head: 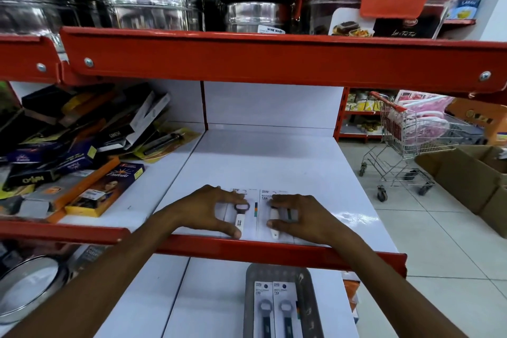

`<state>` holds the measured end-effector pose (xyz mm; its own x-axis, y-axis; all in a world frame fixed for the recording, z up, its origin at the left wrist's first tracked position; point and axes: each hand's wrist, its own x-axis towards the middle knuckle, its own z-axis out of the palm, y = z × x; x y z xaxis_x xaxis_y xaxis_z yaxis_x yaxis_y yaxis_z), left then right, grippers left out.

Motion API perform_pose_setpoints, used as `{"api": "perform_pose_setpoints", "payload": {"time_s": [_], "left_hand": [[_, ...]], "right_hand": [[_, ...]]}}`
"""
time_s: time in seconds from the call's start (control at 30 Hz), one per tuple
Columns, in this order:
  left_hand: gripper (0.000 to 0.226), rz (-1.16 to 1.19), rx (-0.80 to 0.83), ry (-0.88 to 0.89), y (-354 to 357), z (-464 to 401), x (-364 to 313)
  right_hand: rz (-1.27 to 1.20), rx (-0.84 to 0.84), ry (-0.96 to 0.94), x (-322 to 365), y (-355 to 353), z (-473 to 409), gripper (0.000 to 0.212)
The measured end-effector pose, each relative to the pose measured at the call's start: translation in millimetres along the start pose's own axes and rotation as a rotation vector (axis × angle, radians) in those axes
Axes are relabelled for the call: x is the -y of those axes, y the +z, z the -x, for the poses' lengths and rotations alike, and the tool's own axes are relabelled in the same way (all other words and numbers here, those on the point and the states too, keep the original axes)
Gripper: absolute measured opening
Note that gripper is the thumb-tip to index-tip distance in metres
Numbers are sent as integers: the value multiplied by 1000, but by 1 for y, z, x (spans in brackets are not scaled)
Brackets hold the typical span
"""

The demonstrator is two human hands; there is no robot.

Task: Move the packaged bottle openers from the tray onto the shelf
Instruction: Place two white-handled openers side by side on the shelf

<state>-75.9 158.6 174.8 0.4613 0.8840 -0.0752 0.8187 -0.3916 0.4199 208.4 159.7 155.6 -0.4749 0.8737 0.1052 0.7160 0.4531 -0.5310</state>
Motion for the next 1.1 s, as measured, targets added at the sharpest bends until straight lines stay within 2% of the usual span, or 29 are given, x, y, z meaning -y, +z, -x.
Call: {"api": "perform_pose_setpoints", "payload": {"time_s": [0.67, 0.73, 0.8, 0.9, 0.97, 1.03, 1.1], "left_hand": [[84, -58, 29, 4, -1, 5, -10], [89, -75, -21, -1, -1, 17, -15], [88, -117, -172, 49, 4, 35, -23], [76, -207, -468, 213, 26, 69, -40], [59, -261, -612, 321, 51, 91, -46], [41, -232, -619, 395, 88, 109, -50], [33, -248, -472, 383, 128, 119, -51]], "right_hand": [[42, 35, 35, 17, -4, 10, 60], [87, -55, 1, 26, -8, 22, 61], [134, -206, -84, 38, -10, 40, 60], [198, -457, -227, 47, -5, 81, 50], [229, -601, -320, 37, 12, 114, 38], [270, -629, -342, 17, 39, 145, 30], [313, -519, -283, -7, 71, 166, 30]]}}
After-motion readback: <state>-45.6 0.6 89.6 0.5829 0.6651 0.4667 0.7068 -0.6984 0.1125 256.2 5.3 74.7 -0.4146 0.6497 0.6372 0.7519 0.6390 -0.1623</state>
